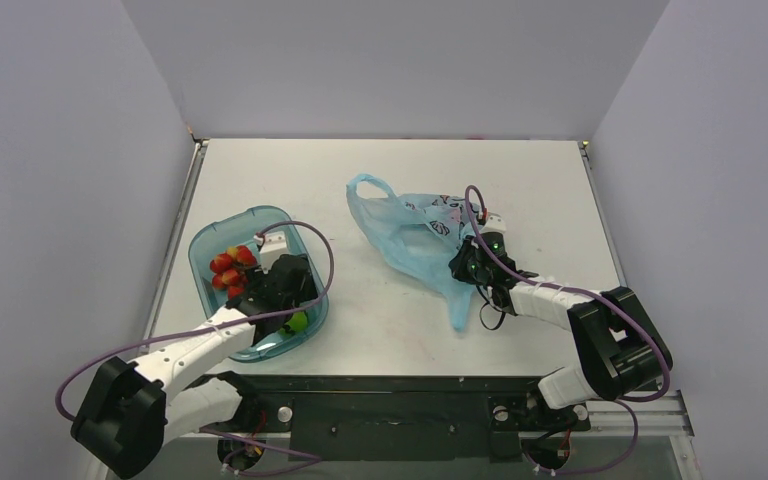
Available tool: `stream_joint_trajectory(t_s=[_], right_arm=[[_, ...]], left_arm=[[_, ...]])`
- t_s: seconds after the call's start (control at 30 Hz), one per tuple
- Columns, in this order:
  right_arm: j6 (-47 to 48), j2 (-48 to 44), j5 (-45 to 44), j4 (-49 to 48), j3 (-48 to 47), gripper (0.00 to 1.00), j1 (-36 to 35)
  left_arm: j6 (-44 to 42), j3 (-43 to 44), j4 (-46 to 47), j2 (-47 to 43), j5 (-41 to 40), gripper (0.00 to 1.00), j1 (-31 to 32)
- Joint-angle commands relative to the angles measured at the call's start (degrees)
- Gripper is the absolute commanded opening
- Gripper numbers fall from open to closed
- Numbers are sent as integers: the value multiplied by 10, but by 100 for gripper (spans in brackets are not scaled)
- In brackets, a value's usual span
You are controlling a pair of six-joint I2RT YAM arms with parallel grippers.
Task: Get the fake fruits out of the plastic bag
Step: Place the fake fruit in the bin.
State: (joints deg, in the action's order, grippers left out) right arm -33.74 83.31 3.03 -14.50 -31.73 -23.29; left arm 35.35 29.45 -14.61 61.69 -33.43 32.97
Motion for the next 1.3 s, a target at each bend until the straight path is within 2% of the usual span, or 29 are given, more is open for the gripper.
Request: stream_joint_trajectory(t_s=[0.0,0.4,0.8,0.97,1.13,1.2,1.27], right_arm=[[2,-1,-4,-21,-18,0,-3],[3,-2,-5,-19,-20,0,-5],[28,-26,-45,-4,-23,0,-34],[52,-56,-93,9,-22,0,-76],[75,-128,-159,-10,11,0,-102],[74,-160,-205,-1,24,6,-104],[67,-196,-261,7,44,23,-107]], left_arm=[[16,-1,36,0,11,77,-8],[8,9,58,-54,65,80,-9],[12,-24,144,-186,145,84,-9],[16,-12,197,-173,226,87,-8],[23,32,211,-99,307,86,-4],[32,39,240,-66,338,86,8],[30,46,271,-32,346,85,39]])
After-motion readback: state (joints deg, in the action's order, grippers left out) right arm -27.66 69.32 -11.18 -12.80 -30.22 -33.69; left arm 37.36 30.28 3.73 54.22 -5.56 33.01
